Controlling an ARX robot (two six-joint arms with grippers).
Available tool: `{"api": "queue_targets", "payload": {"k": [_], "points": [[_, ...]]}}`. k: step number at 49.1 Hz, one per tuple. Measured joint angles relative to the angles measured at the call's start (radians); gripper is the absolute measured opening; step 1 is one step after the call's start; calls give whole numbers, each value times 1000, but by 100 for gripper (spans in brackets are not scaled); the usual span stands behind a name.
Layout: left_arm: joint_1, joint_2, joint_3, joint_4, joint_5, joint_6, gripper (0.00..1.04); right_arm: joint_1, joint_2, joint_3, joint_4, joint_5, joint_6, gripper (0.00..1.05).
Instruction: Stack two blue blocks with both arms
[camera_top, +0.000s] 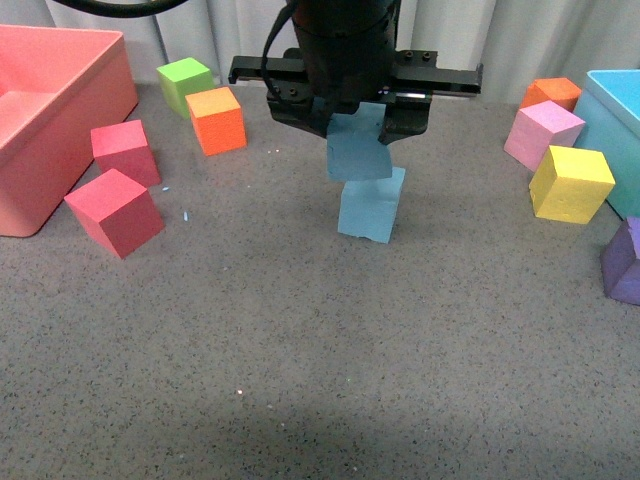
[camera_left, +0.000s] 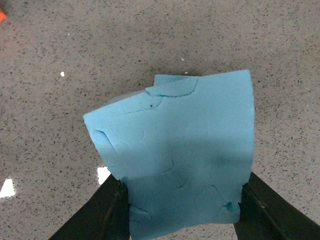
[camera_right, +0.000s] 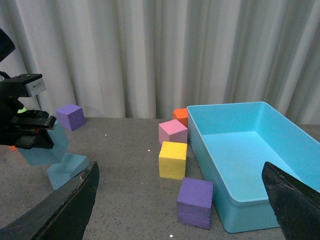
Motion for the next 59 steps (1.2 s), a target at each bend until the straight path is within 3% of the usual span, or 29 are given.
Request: {"api": "queue_targets", "payload": {"k": [26,59], "points": [[-36,83,85,3,12,172,44,0,0,0,0,0,0,95],[-23,125,126,-39,11,226,43,0,0,0,0,0,0,95]]}}
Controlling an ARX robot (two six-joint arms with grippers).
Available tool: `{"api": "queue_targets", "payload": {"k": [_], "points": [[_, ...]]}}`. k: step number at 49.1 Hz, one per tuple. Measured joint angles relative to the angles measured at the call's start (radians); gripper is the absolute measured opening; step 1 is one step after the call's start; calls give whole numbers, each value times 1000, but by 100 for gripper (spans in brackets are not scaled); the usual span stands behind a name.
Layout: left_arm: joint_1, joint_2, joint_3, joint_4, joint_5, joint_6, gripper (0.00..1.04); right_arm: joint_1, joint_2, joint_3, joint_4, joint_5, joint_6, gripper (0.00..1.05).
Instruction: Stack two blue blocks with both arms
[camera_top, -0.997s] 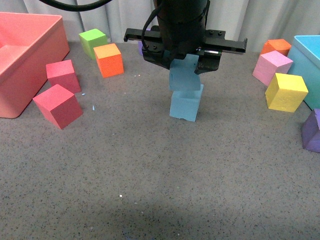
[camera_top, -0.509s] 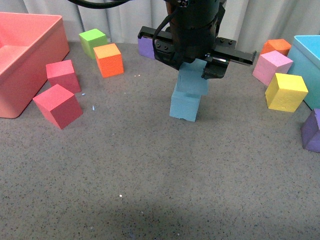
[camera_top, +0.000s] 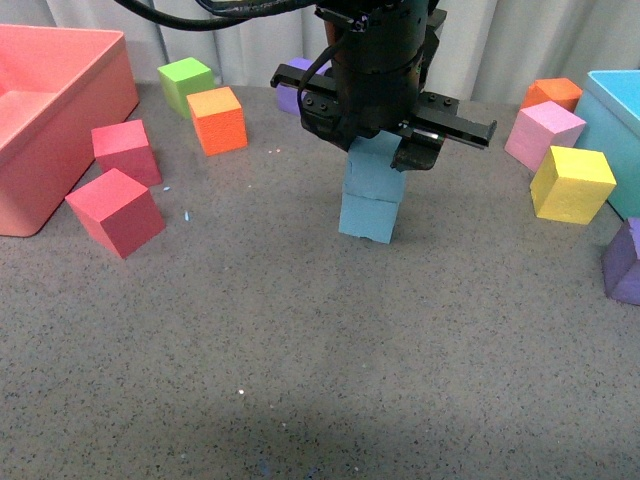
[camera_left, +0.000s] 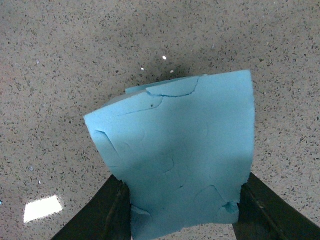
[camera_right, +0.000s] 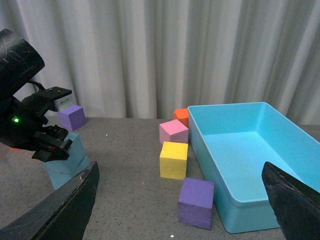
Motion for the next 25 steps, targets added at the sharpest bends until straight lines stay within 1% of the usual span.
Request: {"api": "queue_targets", "payload": {"k": [5,10,12,22,24,25], "points": [[1,0,1,0,0,-3,43,0,0,0,0,0,0,95],[2,0,1,1,1,-3,59,0,0,0,0,0,0,95],[2,0,1,1,2,-5,63,0,0,0,0,0,0,95],[2,-1,1,1,2,-5,90,0,0,0,0,0,0,95],[2,-4,1,1,16,-6,98,0,0,0,0,0,0,95],[2,-8,1,1,20,-6,100,0,0,0,0,0,0,95]]}}
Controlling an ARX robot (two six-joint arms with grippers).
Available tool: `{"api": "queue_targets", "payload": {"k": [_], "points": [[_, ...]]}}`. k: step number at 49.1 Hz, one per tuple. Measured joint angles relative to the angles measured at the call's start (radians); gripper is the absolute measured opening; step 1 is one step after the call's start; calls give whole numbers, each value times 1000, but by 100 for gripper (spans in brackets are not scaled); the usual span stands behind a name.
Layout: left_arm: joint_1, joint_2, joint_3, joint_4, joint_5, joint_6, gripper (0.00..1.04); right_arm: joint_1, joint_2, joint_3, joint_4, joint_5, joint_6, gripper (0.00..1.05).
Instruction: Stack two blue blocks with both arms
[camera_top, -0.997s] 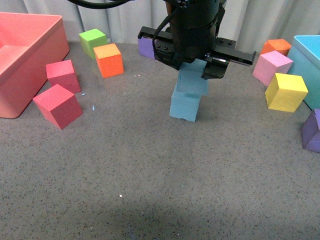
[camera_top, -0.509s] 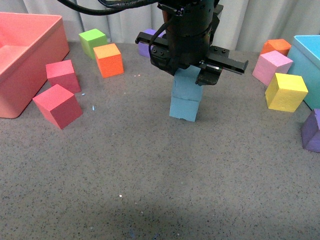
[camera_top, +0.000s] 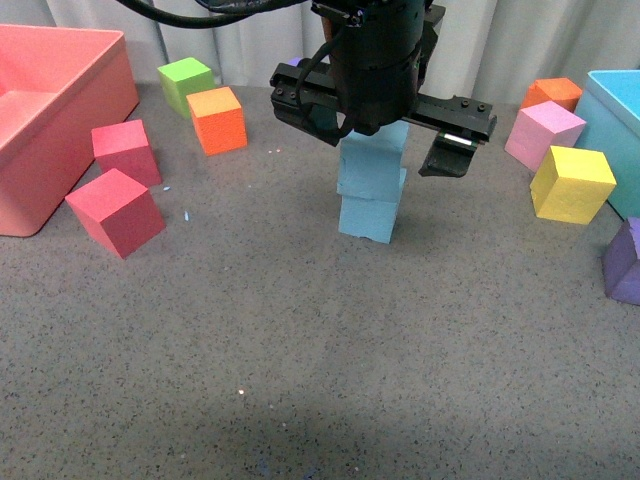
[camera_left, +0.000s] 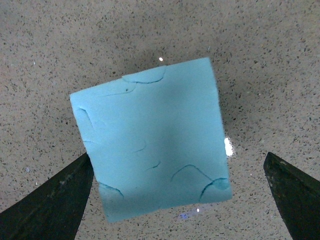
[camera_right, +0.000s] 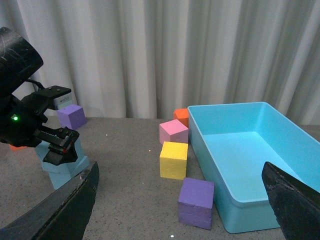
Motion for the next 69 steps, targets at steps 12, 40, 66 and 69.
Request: {"api": "queue_targets", "payload": {"k": [12,40,66,69], "points": [[10,-135,-64,85,66,-46,98,0,0,0,0,0,0,95],[241,-708,-1237,1542,-202,69,14,0,0,0,0,-1,0,95],[401,-998,-1605,1599,-44,80,4,0,0,0,0,-1,0,95],[418,-1039,-1645,1579,-18,80,4,0,0,0,0,0,0,95]]}}
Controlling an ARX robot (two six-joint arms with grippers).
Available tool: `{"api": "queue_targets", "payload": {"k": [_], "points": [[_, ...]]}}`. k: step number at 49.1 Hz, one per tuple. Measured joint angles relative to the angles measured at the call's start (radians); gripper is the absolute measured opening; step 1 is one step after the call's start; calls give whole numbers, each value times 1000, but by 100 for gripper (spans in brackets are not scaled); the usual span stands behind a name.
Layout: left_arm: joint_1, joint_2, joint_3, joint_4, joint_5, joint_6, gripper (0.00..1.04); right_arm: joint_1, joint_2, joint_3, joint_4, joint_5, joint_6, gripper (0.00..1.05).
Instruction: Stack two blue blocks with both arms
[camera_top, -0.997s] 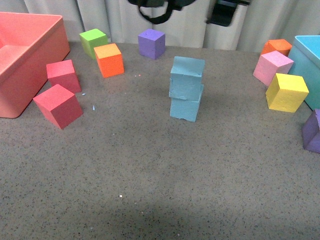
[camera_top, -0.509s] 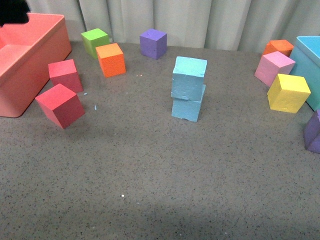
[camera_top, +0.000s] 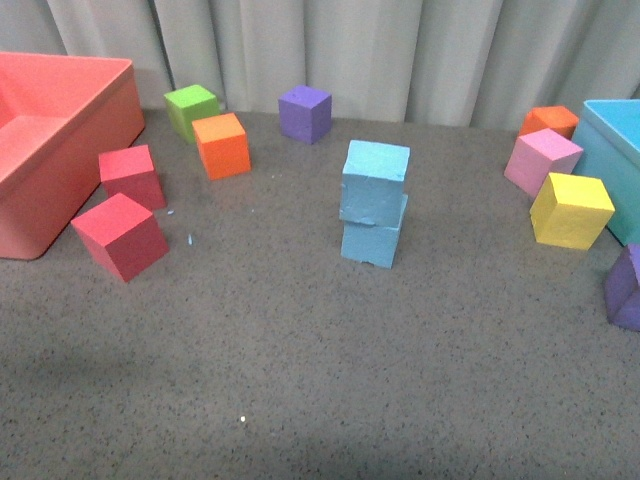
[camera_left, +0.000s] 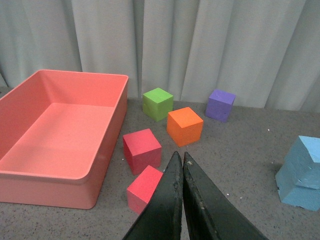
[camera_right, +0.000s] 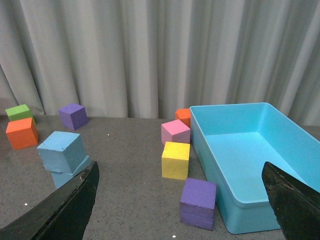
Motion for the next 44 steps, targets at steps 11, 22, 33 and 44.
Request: {"api": "queue_targets", "payload": {"k": [11,22,33,44], "points": [[42,-167,-64,-91,43,0,4,0,0,0,0,1,0,95],[98,-323,-108,-208,113,0,4,0,0,0,0,0,0,95],[152,-529,-136,-377,150,1,4,0,0,0,0,0,0,95],[153,-727,-137,-555,151,1,4,0,0,0,0,1,0,95]]}}
